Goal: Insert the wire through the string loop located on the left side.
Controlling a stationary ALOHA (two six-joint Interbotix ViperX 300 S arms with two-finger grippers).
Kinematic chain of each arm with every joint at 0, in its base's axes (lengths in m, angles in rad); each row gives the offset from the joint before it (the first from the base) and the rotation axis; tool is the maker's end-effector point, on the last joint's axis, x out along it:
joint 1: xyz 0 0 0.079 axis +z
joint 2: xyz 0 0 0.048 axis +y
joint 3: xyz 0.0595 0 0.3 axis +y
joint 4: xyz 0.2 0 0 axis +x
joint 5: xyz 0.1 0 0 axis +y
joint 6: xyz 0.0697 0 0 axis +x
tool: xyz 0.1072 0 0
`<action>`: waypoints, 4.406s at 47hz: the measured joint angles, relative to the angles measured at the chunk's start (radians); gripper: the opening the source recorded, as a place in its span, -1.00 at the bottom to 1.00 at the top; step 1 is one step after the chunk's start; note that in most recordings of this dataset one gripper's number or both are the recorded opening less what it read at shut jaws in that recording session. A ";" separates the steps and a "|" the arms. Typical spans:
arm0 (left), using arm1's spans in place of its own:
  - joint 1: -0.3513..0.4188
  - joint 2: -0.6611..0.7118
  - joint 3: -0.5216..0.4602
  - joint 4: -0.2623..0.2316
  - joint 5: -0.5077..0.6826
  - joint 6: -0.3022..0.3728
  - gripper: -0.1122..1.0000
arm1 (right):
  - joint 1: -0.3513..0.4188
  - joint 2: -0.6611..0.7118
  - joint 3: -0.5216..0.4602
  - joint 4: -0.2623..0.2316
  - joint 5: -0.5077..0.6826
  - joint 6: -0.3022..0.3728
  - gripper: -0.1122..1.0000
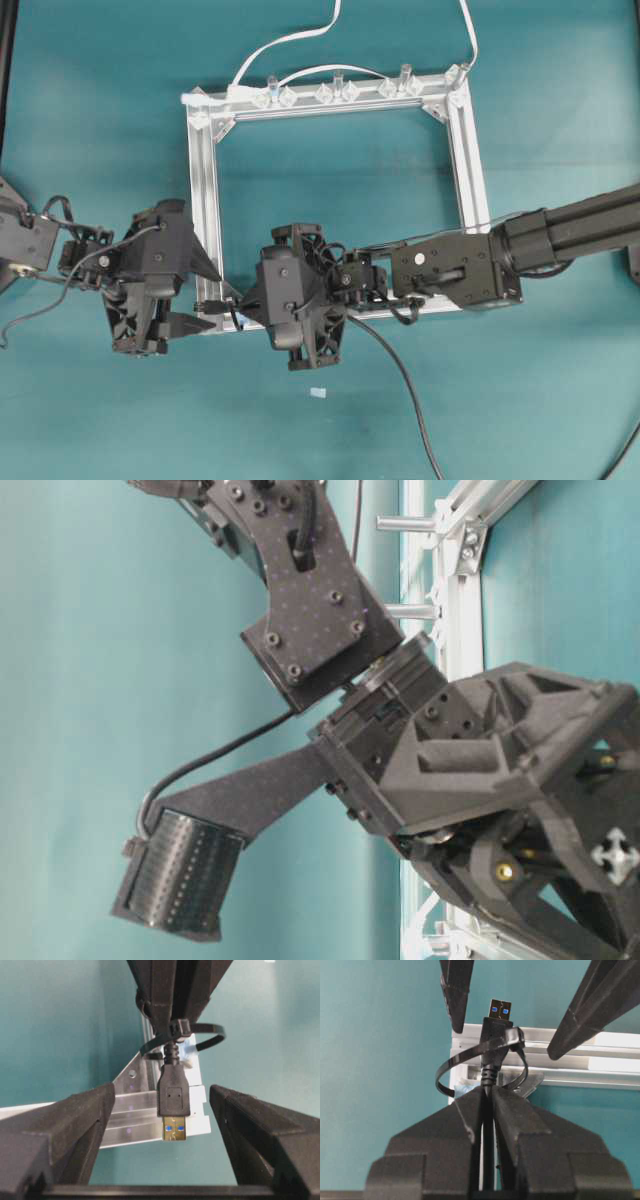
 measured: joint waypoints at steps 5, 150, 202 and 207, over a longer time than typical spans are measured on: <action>0.003 0.012 -0.002 -0.002 -0.003 0.002 0.71 | -0.002 -0.002 0.000 0.000 0.000 0.000 -0.61; -0.035 -0.060 0.031 0.000 0.166 -0.017 -0.43 | 0.035 0.002 0.051 -0.115 -0.049 0.006 0.86; -0.127 -0.198 0.132 0.000 0.285 -0.169 -0.43 | 0.037 0.002 0.051 -0.120 -0.026 0.006 0.86; -0.127 -0.199 0.133 0.000 0.285 -0.169 -0.43 | 0.037 0.002 0.051 -0.118 -0.028 0.006 0.86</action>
